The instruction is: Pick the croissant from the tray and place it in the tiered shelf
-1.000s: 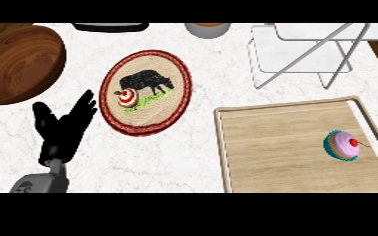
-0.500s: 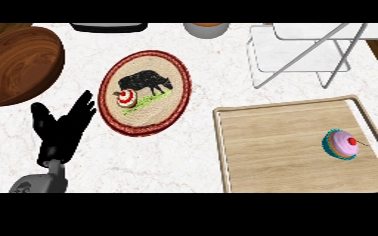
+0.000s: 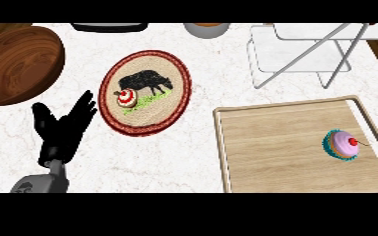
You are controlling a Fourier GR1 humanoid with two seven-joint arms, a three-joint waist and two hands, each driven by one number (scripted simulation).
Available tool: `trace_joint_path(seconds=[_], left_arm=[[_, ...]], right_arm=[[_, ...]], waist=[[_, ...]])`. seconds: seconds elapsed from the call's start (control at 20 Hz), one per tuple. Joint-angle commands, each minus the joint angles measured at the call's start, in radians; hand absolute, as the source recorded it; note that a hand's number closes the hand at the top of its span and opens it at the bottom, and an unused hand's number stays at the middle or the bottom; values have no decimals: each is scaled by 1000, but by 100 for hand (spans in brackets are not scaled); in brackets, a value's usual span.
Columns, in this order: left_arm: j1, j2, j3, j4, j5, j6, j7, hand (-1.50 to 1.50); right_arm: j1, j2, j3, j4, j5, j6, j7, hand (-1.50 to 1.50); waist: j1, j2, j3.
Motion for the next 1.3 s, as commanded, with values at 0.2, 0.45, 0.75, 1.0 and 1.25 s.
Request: trace_joint_path(seconds=[0.2, 0.45, 0.75, 1.0, 1.25], left_arm=[[16, -28, 5, 106, -1, -12, -33, 0], [11, -8, -4, 19, -5, 1, 61, 0], [37, -37, -15, 30, -29, 15, 3, 0], [4, -39, -4, 49, -9, 0, 26, 0], [23, -29, 1, 40, -23, 1, 17, 0]], right_arm=[[-29, -26, -124, -1, -101, -137, 38, -150], [-36, -183, -121, 40, -51, -183, 61, -150], [-26, -316, -220, 87, -106, -247, 94, -150], [78, -449, -288, 151, -187, -56, 25, -150], [119, -547, -313, 188, -225, 66, -10, -150]], waist=[[-15, 5, -7], [-2, 7, -6], [-1, 10, -6], [-13, 10, -5], [-10, 7, -5]])
